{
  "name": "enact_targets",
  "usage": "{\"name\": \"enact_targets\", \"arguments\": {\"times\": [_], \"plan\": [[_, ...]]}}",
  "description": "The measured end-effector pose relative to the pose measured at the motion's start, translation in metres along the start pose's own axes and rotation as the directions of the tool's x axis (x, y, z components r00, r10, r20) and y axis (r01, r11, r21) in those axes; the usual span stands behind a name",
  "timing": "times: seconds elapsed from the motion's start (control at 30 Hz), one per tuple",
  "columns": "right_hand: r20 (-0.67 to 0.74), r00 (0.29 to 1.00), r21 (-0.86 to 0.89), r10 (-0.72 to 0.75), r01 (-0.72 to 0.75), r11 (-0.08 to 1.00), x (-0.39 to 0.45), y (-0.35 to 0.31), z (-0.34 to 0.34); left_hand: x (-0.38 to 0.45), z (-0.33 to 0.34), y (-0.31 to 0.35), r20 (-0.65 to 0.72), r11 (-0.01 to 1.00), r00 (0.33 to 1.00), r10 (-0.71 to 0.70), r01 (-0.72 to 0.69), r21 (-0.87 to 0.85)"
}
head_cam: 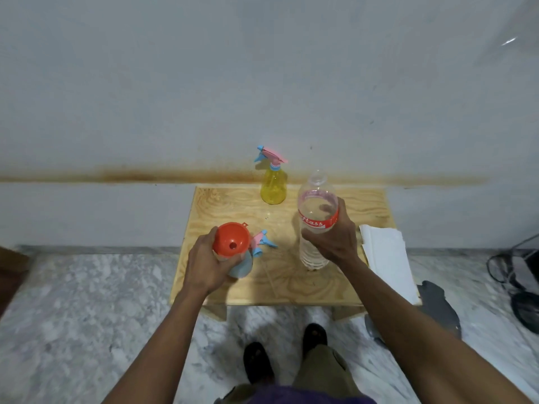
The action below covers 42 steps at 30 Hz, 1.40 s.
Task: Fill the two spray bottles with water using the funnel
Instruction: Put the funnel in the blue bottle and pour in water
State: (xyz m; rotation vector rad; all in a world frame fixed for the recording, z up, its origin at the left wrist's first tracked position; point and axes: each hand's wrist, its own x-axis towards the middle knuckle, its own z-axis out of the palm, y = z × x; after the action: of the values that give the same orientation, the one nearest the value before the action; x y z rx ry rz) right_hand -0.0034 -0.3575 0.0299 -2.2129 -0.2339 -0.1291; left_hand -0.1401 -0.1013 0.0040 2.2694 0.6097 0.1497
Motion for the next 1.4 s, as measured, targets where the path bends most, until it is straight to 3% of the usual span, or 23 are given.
{"name": "enact_targets", "arguments": {"times": [0.13,0.27,0.47,0.7,0.9,1.03,1.1,1.23,1.4], "plan": [[-0.11,0.99,0.074,0.09,-0.083,0.994,0.012,0.007,-0.003,-0.001,0.0,0.001,0.017,1.0,1.0,-0.016,0.016,0.008],[-0.133,0.967,0.184,0.215,-0.189,0.965,0.017,0.017,-0.001,-0.003,-0.001,0.004,0.017,1.0,1.0,-0.006,0.006,0.002],[-0.167,0.948,0.181,0.27,-0.24,0.954,0.014,0.035,0.001,-0.005,-0.003,0.007,0.031,1.0,0.999,-0.014,0.014,0.001],[-0.078,0.96,0.21,0.267,-0.246,0.946,0.011,0.038,-0.002,-0.005,-0.006,0.011,0.023,0.999,0.999,-0.023,0.024,-0.026],[-0.005,0.951,0.252,0.308,-0.297,0.921,-0.002,0.043,-0.004,-0.014,-0.011,0.023,-0.098,0.996,0.994,-0.047,0.039,-0.084],[0.023,0.945,0.268,0.326,-0.32,0.909,0.0,0.044,-0.007,-0.019,-0.012,0.058,-0.256,0.989,0.963,0.082,-0.11,-0.097],[0.051,0.945,0.267,0.324,-0.325,0.907,0.001,0.046,-0.008,-0.017,-0.001,0.079,-0.265,0.973,0.946,0.188,-0.216,-0.082],[0.085,0.949,0.247,0.303,-0.315,0.916,0.003,0.045,-0.014,-0.007,0.056,0.101,-0.044,0.963,0.965,0.258,-0.261,-0.062],[0.118,0.955,0.246,0.271,-0.292,0.924,0.005,0.048,-0.022,0.003,0.129,0.086,0.307,0.979,0.943,0.127,-0.169,0.114]]}}
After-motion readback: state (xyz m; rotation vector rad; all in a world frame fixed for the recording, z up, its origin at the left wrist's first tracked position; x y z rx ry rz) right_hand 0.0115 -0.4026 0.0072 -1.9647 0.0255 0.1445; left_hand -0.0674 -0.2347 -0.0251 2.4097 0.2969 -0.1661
